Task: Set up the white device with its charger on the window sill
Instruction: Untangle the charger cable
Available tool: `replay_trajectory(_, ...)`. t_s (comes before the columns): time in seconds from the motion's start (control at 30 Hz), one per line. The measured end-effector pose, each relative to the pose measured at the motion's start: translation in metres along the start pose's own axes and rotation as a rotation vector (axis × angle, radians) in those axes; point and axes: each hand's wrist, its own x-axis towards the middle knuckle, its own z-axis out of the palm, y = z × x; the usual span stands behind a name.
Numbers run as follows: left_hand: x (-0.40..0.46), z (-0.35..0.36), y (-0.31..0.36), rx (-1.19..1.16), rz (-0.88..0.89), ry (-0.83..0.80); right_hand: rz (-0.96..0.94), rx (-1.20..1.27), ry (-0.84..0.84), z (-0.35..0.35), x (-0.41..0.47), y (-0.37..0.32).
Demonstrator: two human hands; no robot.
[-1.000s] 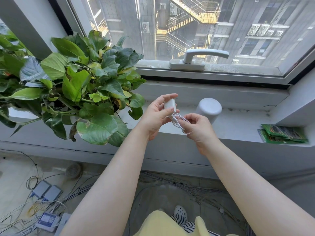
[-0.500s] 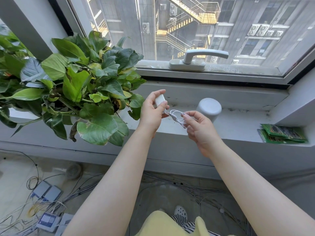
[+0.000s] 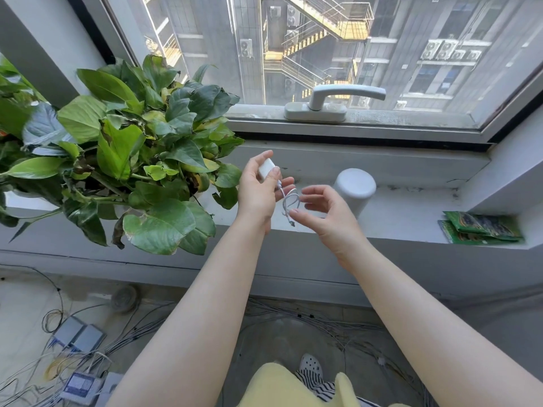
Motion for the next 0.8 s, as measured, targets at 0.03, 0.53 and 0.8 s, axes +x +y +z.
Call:
replay_trajectory(0.03,-0.001,0.002,0.001,-0.024,-0.023,-0.004,-0.022,-0.024,-0.018,0.001,0.001,-0.002)
replay_trajectory(0.53,-0.002,0.010,0.008,-0.207,-0.141,0.021,0.096,0.066,-0.201,0.006,0.001,-0.012)
replay_trajectory(0.8,-0.002,0.013,0.008,-0.241,-0.167,0.028,0.097,0.150,-0.204,0.009,0.002,-0.015)
